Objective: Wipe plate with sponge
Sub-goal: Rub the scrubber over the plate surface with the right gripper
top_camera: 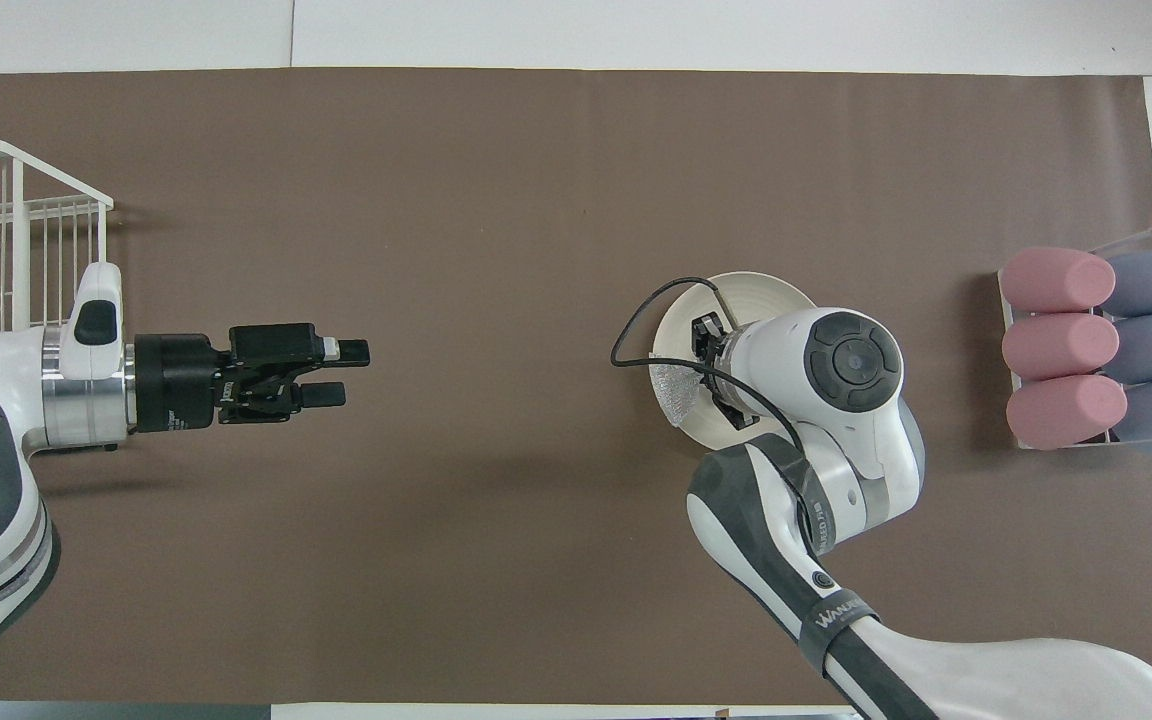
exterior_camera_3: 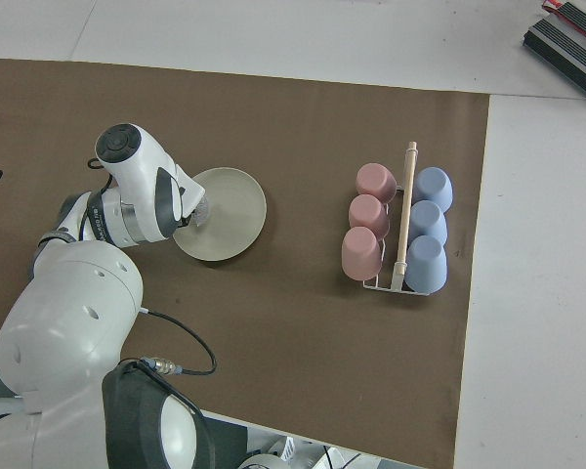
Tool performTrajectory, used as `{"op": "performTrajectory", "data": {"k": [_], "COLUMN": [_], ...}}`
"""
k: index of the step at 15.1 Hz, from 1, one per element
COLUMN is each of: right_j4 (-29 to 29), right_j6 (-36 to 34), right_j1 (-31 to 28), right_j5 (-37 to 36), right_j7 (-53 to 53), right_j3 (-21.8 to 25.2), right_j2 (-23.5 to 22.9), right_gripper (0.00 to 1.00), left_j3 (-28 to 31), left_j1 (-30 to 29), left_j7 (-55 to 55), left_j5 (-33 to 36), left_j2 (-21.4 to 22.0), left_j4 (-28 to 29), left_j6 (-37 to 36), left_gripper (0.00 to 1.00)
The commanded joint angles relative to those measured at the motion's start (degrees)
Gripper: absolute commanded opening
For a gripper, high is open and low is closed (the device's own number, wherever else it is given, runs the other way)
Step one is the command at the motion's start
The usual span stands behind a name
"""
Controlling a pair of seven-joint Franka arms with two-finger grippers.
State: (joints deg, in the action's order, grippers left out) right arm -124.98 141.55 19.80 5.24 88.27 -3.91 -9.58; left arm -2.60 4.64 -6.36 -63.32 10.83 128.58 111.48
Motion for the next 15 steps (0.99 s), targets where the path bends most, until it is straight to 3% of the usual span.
{"op": "performTrajectory", "data": {"k": [1, 4, 8, 10, 15], "right_j4": [-2.3, -3.3, -3.3, -3.3, -4.0], "right_j6": [1.8, 3.4, 4.4, 5.8, 5.5], "right_j1": [-1.9, -3.6, -10.3, -13.2, -8.2], "right_j5": [-1.1, -1.1, -1.1, -1.1, -1.0], "right_j7": [-1.2, -4.8, -17.0, -21.5, -12.3], "right_j3": [-0.3, -0.3, -0.3, -0.4, -0.5], "right_j2": [-0.3, -0.3, -0.7, -1.1, -0.7], "right_gripper": [0.00, 0.00, 0.00, 0.00, 0.00], "left_j3": [-0.5, -0.6, -0.6, -0.5, -0.6], "left_j1": [-0.4, -0.3, -0.4, -0.4, -0.5], "left_j7": [4.5, 6.8, 7.1, 7.2, 9.1], "left_j5": [8.0, 15.0, 24.4, 25.6, 31.1], "left_j2": [0.2, -0.3, -0.3, -0.3, -0.4], "left_j4": [-2.2, -4.4, -5.2, -5.4, -5.6], "left_j6": [1.1, 2.1, 2.1, 2.1, 5.3], "left_gripper": [1.00, 1.00, 1.00, 1.00, 1.00]}}
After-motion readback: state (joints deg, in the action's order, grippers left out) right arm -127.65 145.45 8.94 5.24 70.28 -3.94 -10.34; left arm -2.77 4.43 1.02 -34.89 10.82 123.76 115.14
